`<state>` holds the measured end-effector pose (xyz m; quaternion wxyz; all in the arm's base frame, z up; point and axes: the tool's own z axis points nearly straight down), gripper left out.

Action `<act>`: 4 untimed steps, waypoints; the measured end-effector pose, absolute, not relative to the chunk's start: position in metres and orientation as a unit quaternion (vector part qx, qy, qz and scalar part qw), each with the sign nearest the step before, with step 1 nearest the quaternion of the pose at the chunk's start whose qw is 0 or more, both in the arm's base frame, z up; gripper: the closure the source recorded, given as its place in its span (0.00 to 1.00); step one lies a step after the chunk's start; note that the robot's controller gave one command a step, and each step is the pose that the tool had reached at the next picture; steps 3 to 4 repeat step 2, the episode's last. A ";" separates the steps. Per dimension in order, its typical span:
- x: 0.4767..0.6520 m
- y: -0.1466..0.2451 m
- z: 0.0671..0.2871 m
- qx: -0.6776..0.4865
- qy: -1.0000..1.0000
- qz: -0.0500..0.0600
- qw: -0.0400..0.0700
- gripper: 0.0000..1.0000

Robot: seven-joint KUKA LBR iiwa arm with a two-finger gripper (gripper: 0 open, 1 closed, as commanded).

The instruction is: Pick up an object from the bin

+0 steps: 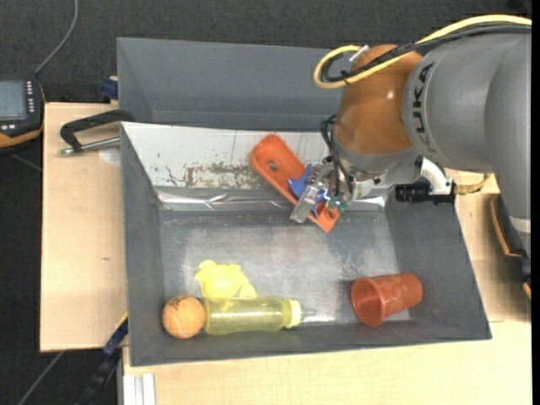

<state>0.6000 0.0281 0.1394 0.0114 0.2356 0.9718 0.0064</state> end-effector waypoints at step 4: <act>0.590 0.040 0.226 0.257 0.966 0.006 0.008 1.00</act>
Offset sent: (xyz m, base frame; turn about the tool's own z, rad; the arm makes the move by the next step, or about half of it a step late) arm -0.0107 0.0144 0.1210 0.0559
